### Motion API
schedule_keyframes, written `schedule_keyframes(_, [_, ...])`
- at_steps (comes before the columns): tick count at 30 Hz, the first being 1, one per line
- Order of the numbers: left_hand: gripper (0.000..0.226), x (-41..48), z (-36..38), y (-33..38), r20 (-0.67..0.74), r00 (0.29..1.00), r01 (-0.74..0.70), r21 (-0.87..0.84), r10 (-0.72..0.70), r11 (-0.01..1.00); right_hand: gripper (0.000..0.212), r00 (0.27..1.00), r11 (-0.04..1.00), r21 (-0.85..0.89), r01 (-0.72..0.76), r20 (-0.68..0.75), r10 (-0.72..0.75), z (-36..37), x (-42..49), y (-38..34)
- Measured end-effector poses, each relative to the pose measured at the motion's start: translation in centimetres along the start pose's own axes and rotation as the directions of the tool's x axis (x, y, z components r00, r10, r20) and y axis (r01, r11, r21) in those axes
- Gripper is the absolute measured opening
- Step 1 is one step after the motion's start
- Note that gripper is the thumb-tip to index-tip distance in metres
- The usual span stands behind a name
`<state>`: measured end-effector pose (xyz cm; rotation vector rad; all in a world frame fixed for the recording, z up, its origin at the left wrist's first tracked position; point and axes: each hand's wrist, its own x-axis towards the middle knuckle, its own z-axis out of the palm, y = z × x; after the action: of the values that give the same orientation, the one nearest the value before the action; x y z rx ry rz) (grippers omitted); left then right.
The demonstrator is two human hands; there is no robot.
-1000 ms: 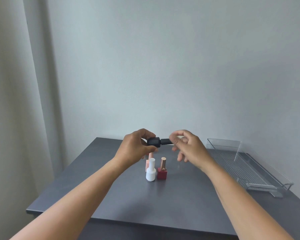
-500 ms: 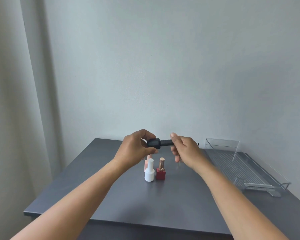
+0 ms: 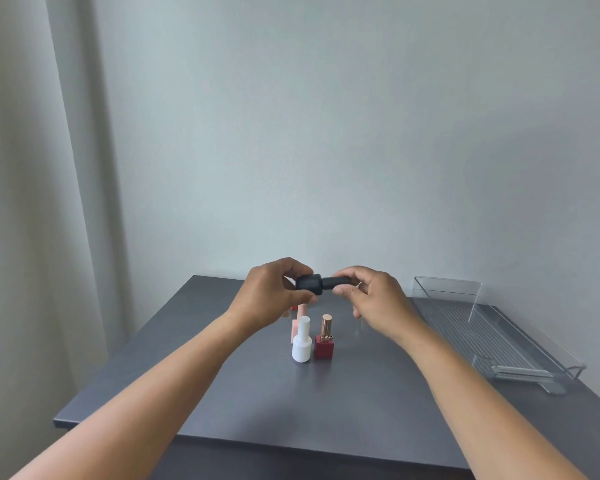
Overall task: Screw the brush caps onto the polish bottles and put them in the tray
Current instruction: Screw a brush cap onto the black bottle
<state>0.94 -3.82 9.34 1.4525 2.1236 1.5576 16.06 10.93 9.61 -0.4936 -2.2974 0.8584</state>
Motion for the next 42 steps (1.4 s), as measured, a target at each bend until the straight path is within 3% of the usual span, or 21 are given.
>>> schedule_keyframes(8, [0.034,-0.2,0.4,-0.5,-0.028,0.999,-0.024,0.068,0.026,0.997,0.016,0.998,1.000,-0.008,0.005,0.063,-0.004,0.0,-0.3,-0.1])
schedule_keyframes(12, [0.047,-0.1,0.5,-0.5,-0.006,1.000,-0.029,0.084,0.029,0.996,0.013,0.997,0.998,-0.018,0.054,0.064,-0.053,0.1,-0.4,-0.2])
schedule_keyframes(23, [0.037,-1.2,1.0,0.2,-0.069,0.978,-0.164,0.336,0.198,0.927,0.018,0.995,0.959,-0.271,0.085,0.069,-0.068,0.5,-0.2,0.2])
schedule_keyframes(31, [0.033,-2.1,1.7,0.6,-0.103,0.930,-0.249,0.528,0.352,0.812,0.018,0.996,0.989,-0.143,-0.024,0.081,0.036,0.4,0.1,-0.2])
schedule_keyframes(37, [0.034,-2.0,1.8,0.3,-0.103,0.932,-0.242,0.538,0.348,0.808,0.018,0.997,0.992,-0.119,-0.034,0.067,0.042,0.5,0.1,-0.2])
schedule_keyframes(42, [0.032,-1.7,1.8,0.0,-0.081,0.943,-0.228,0.547,0.322,0.805,0.014,0.995,0.997,0.048,-0.055,0.090,0.051,0.3,0.4,-0.6])
